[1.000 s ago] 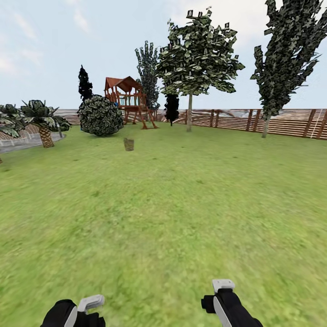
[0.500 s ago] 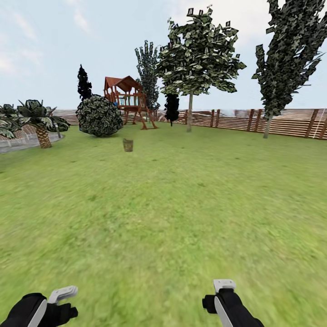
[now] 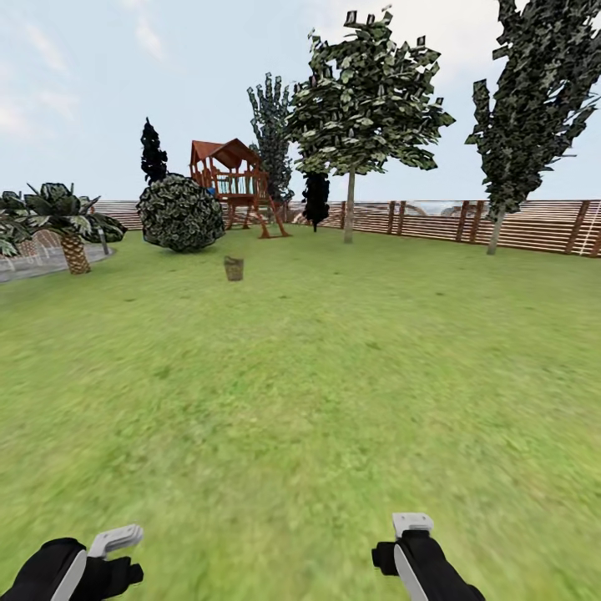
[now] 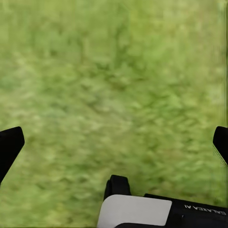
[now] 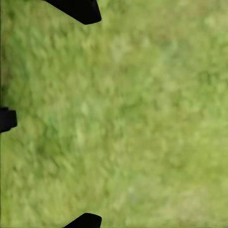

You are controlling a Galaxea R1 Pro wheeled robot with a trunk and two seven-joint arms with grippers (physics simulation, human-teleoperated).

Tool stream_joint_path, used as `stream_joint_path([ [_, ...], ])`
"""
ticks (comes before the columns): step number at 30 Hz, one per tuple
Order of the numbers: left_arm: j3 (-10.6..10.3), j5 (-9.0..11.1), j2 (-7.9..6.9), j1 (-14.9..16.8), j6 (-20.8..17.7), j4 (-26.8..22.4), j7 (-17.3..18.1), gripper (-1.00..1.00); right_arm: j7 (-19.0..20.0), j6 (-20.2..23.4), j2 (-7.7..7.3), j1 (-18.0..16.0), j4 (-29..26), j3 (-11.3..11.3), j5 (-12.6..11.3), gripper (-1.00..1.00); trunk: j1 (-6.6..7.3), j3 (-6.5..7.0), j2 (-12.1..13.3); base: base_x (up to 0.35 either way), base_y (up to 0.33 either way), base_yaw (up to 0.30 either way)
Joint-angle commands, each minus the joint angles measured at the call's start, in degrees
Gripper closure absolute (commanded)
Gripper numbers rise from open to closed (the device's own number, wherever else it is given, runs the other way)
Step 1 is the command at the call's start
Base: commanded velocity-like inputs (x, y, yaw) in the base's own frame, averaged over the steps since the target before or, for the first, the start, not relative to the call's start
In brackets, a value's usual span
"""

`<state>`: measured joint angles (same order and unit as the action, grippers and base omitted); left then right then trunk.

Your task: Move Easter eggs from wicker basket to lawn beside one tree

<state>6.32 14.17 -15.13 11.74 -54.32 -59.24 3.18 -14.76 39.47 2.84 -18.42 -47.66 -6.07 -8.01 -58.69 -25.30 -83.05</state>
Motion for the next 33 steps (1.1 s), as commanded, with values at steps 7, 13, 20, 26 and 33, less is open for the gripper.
stream_joint_path([
  [7, 0.09, -0.11, -0.04, 0.03, -0.26, -0.09, 0.33, -1.00, -0.54, 0.17, -0.03, -0.03, -0.06, -0.17, -0.60, -1.00, -0.03, -0.07, -0.03, 0.337, 0.000, 0.000],
  [13, 0.09, -0.11, -0.02, 0.03, -0.26, -0.09, 0.33, -1.00, -0.54, 0.17, -0.03, -0.03, -0.05, -0.17, -0.60, -1.00, -0.03, -0.07, -0.03, 0.337, 0.000, 0.000],
  [20, 0.09, -0.11, 0.00, 0.03, -0.26, -0.14, 0.33, -1.00, -0.54, 0.17, -0.03, -0.03, -0.01, -0.22, -0.60, -1.00, -0.03, -0.07, -0.03, 0.337, 0.000, 0.000],
  [26, 0.09, -0.11, 0.00, 0.03, -0.17, -0.23, 0.33, -1.00, -0.55, 0.17, -0.03, -0.03, -0.01, -0.21, -0.60, -1.00, -0.03, -0.07, -0.03, 0.337, 0.000, 0.000],
  [33, 0.09, -0.11, 0.00, 0.03, -0.17, -0.35, 0.33, -1.00, -0.54, 0.17, -0.03, -0.03, 0.02, -0.25, -0.60, -1.00, -0.03, -0.07, -0.03, 0.337, 0.000, 0.000],
])
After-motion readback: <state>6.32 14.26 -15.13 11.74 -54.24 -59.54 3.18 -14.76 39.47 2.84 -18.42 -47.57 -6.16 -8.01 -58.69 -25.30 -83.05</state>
